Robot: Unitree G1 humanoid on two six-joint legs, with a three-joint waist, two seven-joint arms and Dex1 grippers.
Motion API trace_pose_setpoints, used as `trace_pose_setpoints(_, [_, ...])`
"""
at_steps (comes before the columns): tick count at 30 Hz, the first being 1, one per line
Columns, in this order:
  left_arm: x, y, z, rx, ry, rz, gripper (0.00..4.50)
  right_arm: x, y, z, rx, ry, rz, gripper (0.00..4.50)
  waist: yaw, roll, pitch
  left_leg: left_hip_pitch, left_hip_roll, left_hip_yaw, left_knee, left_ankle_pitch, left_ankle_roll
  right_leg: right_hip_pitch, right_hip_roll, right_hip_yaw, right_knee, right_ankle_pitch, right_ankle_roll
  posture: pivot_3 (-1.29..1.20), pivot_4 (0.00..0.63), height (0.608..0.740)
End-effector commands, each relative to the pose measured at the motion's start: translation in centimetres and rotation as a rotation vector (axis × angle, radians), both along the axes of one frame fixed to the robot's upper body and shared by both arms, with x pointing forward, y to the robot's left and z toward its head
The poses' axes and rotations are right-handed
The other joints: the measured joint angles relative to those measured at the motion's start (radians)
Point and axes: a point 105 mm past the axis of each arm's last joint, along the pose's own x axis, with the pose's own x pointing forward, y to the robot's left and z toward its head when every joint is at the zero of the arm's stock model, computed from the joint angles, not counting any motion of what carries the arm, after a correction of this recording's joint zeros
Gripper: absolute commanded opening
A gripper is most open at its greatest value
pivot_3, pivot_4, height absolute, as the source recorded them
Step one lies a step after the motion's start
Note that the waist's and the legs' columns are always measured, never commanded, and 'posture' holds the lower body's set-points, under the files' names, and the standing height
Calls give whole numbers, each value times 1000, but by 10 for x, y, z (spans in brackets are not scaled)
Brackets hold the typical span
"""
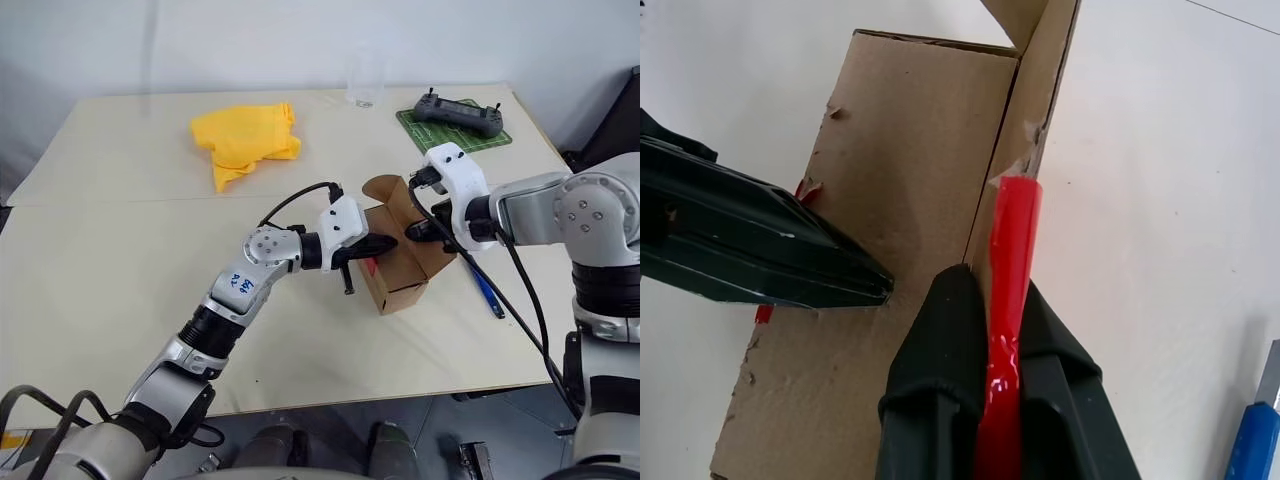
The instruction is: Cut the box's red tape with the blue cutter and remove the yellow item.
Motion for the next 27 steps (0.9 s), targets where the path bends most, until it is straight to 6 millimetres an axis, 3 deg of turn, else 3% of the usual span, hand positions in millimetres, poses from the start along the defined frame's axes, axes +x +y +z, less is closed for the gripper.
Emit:
trace_pose_setpoints(1, [-8,12,-27,125,81,-19,0,-4,-13,0,-33,10,-26,36,3,0,0,0,0,0,0,0,0,0,0,0,0,0,0,0,150,740])
trace_pose_setpoints(6, [-10,36,-37,176,139,16,0,-9,-21,3,-61,26,-21,36,5,1,0,0,0,-1,-3,0,0,0,0,0,-1,0,0,0,150,740])
trace_pose_setpoints(11, [-12,45,-40,173,174,44,0,-13,-25,2,-80,38,-10,36,7,1,0,0,0,-1,-3,0,0,0,0,-1,-3,0,0,0,150,740])
trace_pose_setpoints(16, [-19,64,-44,157,249,83,0,-24,-13,-3,-100,53,74,36,5,1,0,1,2,-3,-4,0,0,0,0,-1,-3,0,0,0,150,740])
trace_pose_setpoints(27, [-20,74,-46,152,270,132,0,-31,-7,-14,-130,67,117,36,7,-6,-5,2,3,-3,-5,0,0,2,0,0,-4,0,0,0,150,740])
